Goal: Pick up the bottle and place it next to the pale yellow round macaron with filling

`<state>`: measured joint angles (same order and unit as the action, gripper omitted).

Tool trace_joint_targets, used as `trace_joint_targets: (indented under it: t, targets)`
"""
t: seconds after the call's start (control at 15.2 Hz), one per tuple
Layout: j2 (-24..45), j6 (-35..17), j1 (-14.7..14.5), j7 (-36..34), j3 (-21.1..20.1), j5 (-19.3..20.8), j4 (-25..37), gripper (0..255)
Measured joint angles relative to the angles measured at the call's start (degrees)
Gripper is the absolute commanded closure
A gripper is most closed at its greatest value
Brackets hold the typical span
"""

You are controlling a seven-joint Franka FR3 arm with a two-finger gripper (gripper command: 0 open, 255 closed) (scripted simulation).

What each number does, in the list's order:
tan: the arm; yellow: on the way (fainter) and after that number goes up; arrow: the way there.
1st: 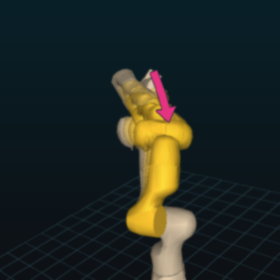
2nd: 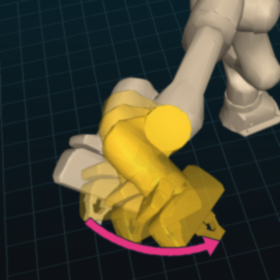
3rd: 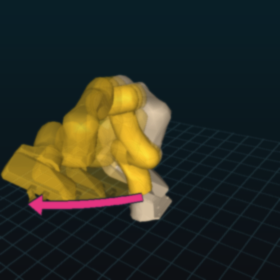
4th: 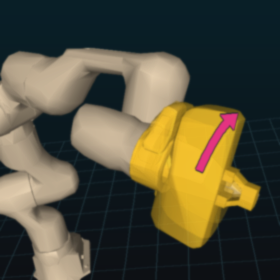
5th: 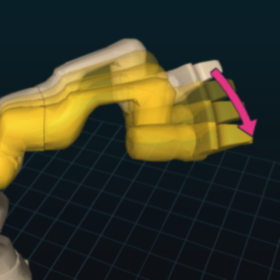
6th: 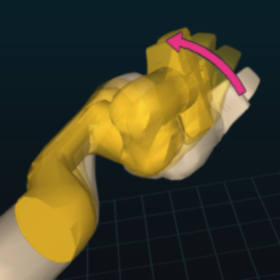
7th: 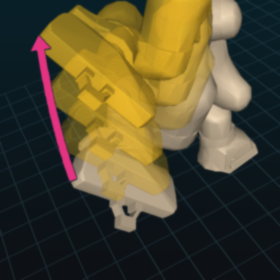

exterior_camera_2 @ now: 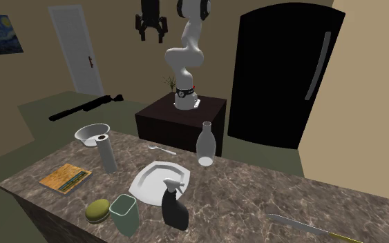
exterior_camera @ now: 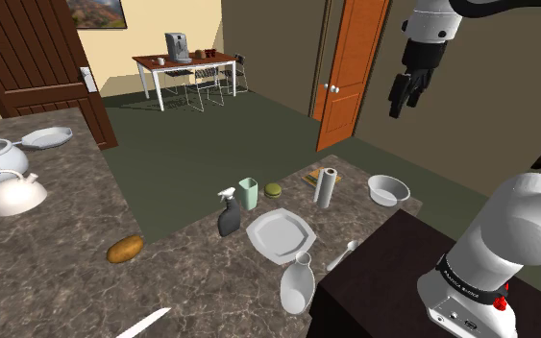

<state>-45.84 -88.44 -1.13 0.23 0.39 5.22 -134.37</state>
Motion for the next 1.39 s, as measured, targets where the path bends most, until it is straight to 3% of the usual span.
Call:
trace_joint_targets:
  t: [0.53,0.99,1.39]
  targets:
    - [-0.55,-8.4,-2.02,-5.87,-4.34,-4.19,-9.35,0]
    - [1.67,-19.77,-4.94,-11.96,-9.5,-9.13,-18.5,0]
    - [8.96,-31.52,-7.76,-17.76,-15.13,-13.64,-22.7,0]
